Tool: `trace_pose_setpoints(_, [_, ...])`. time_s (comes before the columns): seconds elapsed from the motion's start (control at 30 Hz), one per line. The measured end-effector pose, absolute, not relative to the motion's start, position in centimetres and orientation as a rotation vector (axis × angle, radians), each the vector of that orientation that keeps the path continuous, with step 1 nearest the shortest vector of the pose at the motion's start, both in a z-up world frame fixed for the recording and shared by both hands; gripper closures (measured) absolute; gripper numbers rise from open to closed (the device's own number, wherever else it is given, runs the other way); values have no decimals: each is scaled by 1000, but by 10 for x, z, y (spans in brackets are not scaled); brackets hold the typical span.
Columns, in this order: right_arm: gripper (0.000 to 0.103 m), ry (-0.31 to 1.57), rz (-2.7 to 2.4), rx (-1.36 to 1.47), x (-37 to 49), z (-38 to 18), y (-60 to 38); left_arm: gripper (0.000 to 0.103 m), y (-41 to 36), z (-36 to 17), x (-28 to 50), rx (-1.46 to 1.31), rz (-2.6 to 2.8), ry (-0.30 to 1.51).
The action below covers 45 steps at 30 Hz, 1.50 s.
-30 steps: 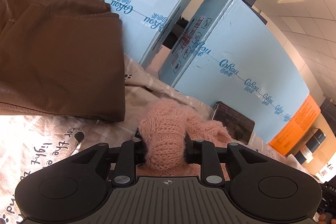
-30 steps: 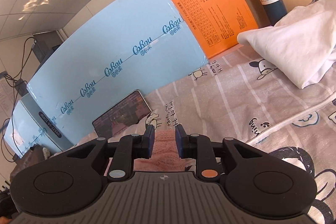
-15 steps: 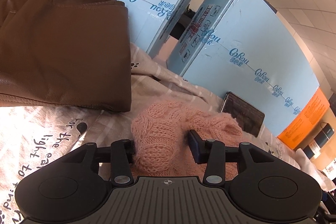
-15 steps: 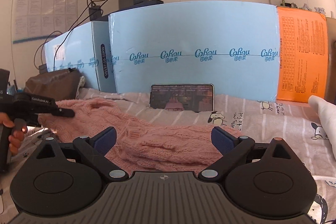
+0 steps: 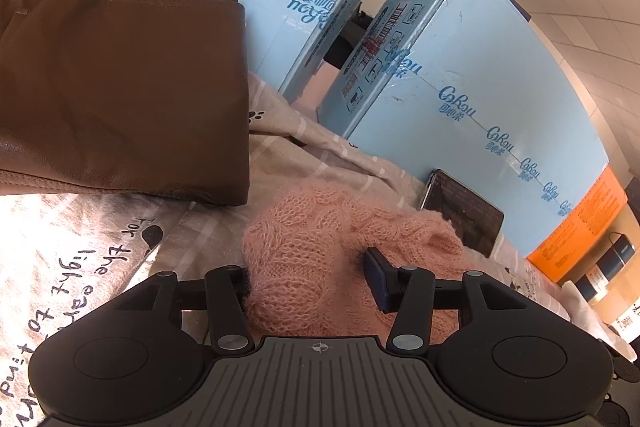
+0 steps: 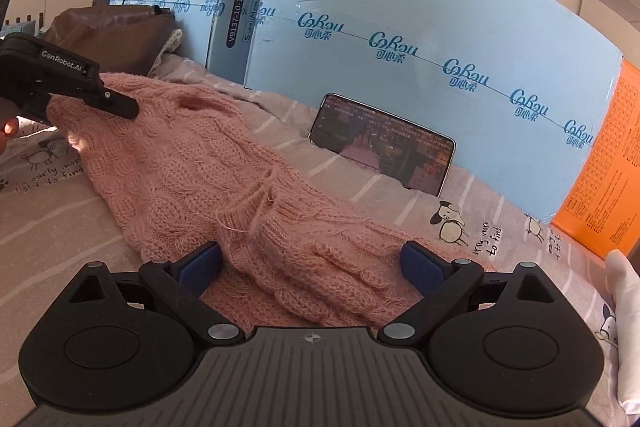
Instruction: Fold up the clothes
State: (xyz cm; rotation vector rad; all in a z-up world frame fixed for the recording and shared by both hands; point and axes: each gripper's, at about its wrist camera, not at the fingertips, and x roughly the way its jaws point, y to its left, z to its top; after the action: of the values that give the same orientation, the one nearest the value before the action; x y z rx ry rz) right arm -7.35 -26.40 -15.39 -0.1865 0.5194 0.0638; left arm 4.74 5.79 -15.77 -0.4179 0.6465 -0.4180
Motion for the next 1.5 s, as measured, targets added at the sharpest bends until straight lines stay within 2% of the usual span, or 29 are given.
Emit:
trace_pose_setpoints(0.03, [21, 527, 50, -141, -71, -154, -272, 54, 58, -158, 48, -419, -418, 648])
trace_pose_setpoints(0.1, [60, 510, 8, -70, -73, -150, -286, 53, 56, -160, 48, -405, -415, 659])
trace_pose_setpoints(0.17, [85, 473, -44, -11, -80, -144, -300, 50, 52, -161, 48, -385, -414, 662])
trace_pose_setpoints(0.27, [86, 376, -130, 47, -94, -128, -320, 48, 46, -161, 46, -345, -410, 651])
trace_pose_setpoints(0.47, [86, 161, -268, 223, -113, -85, -380, 52, 43, -161, 43, -317, -411, 622])
trace_pose_setpoints(0.5, [87, 129, -270, 262, -115, -79, -392, 70, 44, -161, 42, -319, -412, 613])
trace_pose_setpoints(0.53, [87, 97, -260, 297, -118, -76, -400, 82, 46, -159, 41, -325, -409, 593])
trace_pose_setpoints(0.7, [88, -30, -262, 452, -139, -74, -433, 83, 57, -147, 28, -351, -380, 454])
trace_pose_setpoints(0.97, [88, 240, -377, 672, -153, -136, -477, 81, 50, -157, 40, -285, -354, 545])
trace_pose_setpoints(1.03, [88, 306, -425, 707, -153, -148, -483, 77, 51, -157, 40, -276, -340, 542])
trace_pose_setpoints(1.1, [76, 319, -479, 692, -156, -150, -483, 72, 49, -157, 39, -256, -321, 537])
trace_pose_setpoints(1.13, [72, 315, -513, 671, -159, -149, -480, 62, 47, -157, 38, -244, -308, 533])
trace_pose_setpoints(1.17, [60, 295, -552, 625, -161, -146, -475, 56, 46, -157, 37, -234, -289, 525])
trace_pose_setpoints(1.2, [52, 272, -589, 581, -164, -142, -471, 44, 46, -156, 36, -233, -277, 514])
trace_pose_setpoints(1.23, [48, 237, -616, 543, -169, -140, -467, 33, 46, -155, 35, -233, -264, 503])
trace_pose_setpoints(1.3, [34, 160, -668, 483, -176, -133, -463, 27, 46, -152, 30, -234, -242, 452])
trace_pose_setpoints(1.4, [31, 86, -625, 449, -184, -126, -458, 19, 47, -147, 20, -230, -236, 352])
trace_pose_setpoints(1.5, [25, 143, -429, 538, -177, -128, -463, 16, 41, -142, 13, -198, -292, 285])
